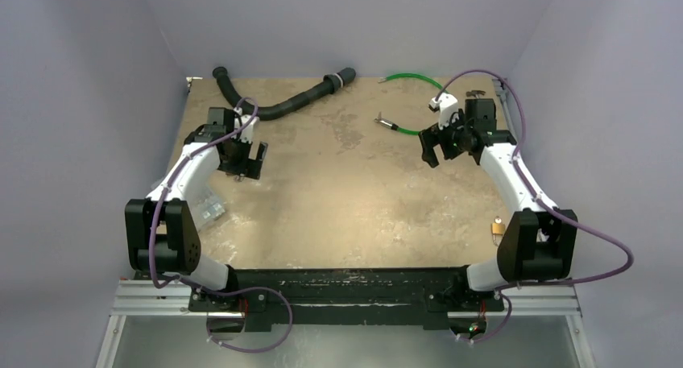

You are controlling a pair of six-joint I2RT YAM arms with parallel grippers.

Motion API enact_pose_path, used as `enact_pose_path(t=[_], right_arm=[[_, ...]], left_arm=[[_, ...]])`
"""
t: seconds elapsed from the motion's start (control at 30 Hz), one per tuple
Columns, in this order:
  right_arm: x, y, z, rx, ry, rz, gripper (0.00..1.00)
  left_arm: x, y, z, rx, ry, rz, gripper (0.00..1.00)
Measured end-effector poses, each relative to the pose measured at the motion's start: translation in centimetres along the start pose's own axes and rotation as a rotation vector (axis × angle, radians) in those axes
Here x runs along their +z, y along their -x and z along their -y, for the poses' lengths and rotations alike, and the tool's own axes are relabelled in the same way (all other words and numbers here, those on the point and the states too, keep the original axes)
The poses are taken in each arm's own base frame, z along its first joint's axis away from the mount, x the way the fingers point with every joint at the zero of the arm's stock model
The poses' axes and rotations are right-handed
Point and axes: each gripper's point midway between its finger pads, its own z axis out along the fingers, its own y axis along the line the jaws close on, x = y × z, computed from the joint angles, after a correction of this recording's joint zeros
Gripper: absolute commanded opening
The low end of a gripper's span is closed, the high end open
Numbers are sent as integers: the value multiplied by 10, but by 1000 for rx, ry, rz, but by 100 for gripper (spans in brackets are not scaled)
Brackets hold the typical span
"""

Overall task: Lock with the key
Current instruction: Move the lock to the center of the board.

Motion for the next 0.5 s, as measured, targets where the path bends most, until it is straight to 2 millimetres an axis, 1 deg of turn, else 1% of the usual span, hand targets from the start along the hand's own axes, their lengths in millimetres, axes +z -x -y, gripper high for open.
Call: enact_pose_path(t=[0.13,0.2,0.23,0.37,0.5], right_arm=[[10,14,10,-34,7,1,99],[20,26,19,-55,9,-2,99],[27,35,26,-66,8,-2,99],[53,57,47,-102,12,-7,99],[84,70,63,-126,26,-33,99]], left_arm=[[-6,20,-1,-30,3,58,100],[-10,31,-2,-38,3,94,100],[-12,36,-2,-40,3,111,100],[-16,49,-1,-58,-7,151,100],[-17,52,2,-67,-21,159,100]])
